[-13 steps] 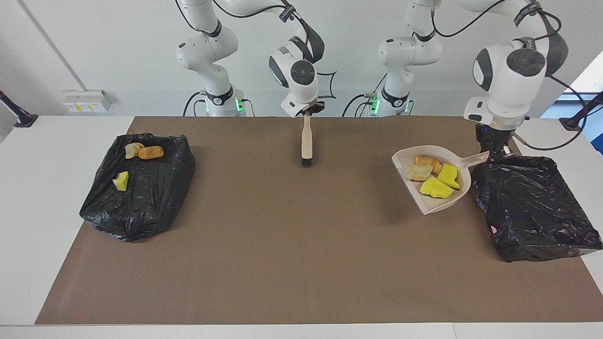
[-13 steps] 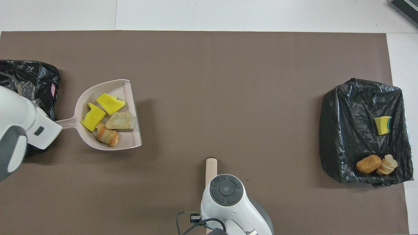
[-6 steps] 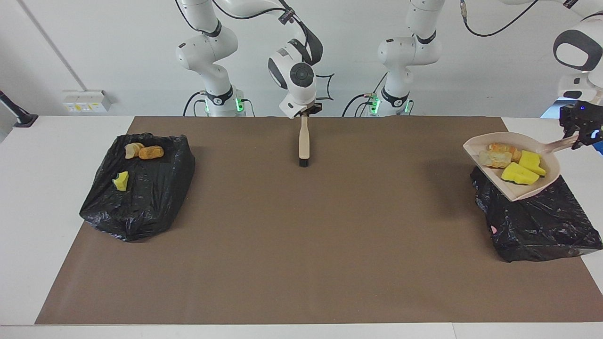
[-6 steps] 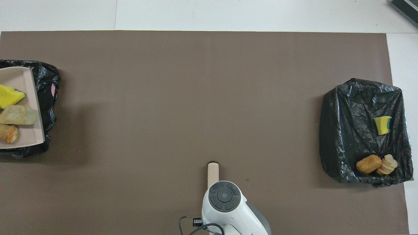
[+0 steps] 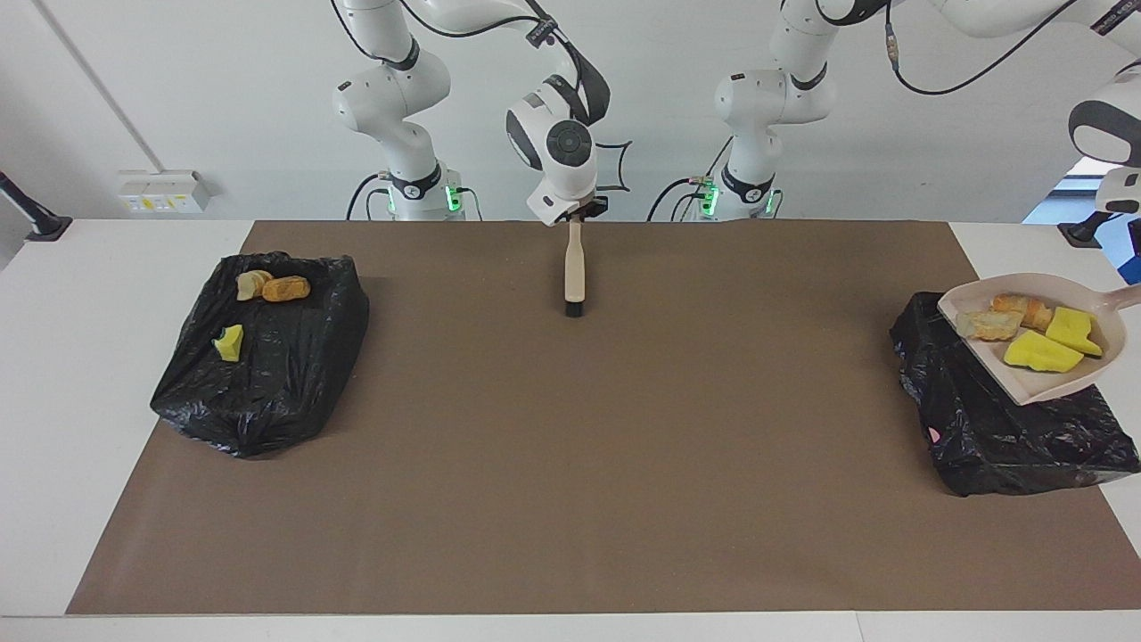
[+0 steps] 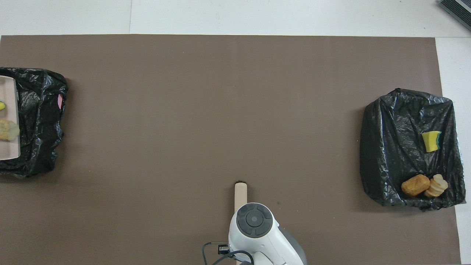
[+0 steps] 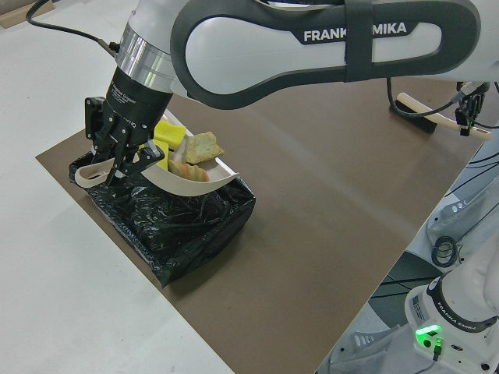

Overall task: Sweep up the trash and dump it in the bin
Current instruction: 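Lay down the brush with the right gripper and withdraw it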

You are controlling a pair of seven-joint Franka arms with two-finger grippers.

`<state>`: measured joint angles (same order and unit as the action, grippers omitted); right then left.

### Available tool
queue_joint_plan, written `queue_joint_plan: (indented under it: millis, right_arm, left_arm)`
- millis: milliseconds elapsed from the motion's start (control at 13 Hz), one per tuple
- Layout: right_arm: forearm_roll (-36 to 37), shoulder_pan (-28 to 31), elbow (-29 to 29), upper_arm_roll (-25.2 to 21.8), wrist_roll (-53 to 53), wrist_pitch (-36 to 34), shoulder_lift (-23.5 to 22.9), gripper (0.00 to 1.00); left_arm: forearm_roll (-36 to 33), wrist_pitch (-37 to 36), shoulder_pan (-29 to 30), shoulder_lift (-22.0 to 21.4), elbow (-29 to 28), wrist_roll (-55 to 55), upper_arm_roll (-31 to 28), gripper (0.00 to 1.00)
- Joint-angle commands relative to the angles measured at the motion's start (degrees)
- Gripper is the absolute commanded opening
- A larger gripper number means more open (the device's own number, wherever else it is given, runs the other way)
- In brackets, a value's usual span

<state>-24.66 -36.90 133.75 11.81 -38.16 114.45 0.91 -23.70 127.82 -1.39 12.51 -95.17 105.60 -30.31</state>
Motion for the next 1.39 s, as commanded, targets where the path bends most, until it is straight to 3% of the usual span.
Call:
queue_joint_plan:
  millis: [0, 154, 385, 462, 770, 1002, 1310]
  right_arm:
    - [0.9, 0.7, 1.0, 0.4, -0.9, 1.5, 0.6, 0.32]
    - [0.9, 0.8, 1.1, 0.4, -0.7, 1.7, 0.7, 0.33]
    - [1.2, 1.0, 0.6, 0.4, -0.8, 1.5, 0.6, 0.73]
    - [1.5, 1.0, 0.3, 0.3, -0.7, 1.6, 0.1, 1.00]
    - [4.5, 4.5, -4.1, -0.1, -0.1, 0.1, 1.6, 1.00]
    - [13.9, 9.9, -8.7, -0.1, -0.1, 0.0, 2.6, 1.00]
    - [23.5, 19.1, -14.1, -0.1, 7.6, -0.1, 3.0, 1.00]
  left_arm:
    - [-9.3, 1.5, -1.2, 4.7, 4.4, -1.2, -1.8, 0.00]
    - [-16.7, 1.3, -1.6, 4.3, 4.4, -4.1, -1.4, 0.00]
    - [-25.2, -1.1, -2.2, 3.7, 4.3, -8.1, -0.7, 0.00]
    - [-28.7, -2.0, -2.5, 3.7, 4.4, -8.8, -0.6, 0.00]
    - [-41.4, -11.9, -2.6, 1.8, 4.6, -15.9, 6.2, 0.00]
    - [-42.7, -17.5, -2.6, 1.6, 9.1, -16.6, 7.9, 0.00]
    - [-43.3, -20.0, -2.6, -0.8, 9.2, -19.9, 8.5, 0.00]
